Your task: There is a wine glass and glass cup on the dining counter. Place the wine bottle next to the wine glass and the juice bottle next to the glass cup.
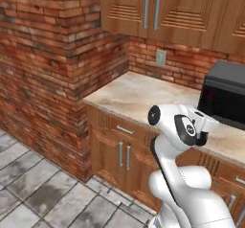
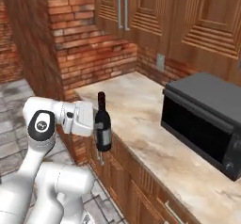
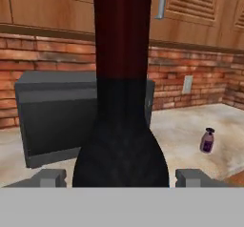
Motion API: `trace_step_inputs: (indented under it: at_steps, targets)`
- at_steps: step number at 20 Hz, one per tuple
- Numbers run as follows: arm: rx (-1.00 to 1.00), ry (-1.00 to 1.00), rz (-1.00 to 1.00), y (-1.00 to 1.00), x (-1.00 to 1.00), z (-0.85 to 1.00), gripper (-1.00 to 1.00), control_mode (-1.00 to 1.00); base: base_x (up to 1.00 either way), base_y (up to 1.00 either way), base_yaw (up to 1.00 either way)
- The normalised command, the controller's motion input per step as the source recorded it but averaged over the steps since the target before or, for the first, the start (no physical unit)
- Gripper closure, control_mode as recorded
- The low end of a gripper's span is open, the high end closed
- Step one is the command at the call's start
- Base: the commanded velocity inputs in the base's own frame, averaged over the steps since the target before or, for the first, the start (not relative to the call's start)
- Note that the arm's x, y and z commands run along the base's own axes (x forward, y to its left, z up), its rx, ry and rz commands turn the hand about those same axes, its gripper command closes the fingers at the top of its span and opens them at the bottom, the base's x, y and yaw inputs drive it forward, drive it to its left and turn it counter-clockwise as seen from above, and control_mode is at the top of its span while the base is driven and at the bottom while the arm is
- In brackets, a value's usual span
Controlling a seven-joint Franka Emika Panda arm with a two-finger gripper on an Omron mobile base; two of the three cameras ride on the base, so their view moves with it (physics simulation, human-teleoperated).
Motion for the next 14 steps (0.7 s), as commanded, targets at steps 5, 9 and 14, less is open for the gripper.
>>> trace_step_inputs:
  at_steps: [5,9,14]
  targets:
    - [0.0,0.0,0.0,0.0,0.0,0.0,1.0,1.0,-0.03,0.0,1.0]
    - [0.0,0.0,0.0,0.0,0.0,0.0,1.0,1.0,-0.04,0.0,1.0]
    - [0.0,0.0,0.0,0.0,0.0,0.0,1.0,1.0,-0.04,0.0,1.0]
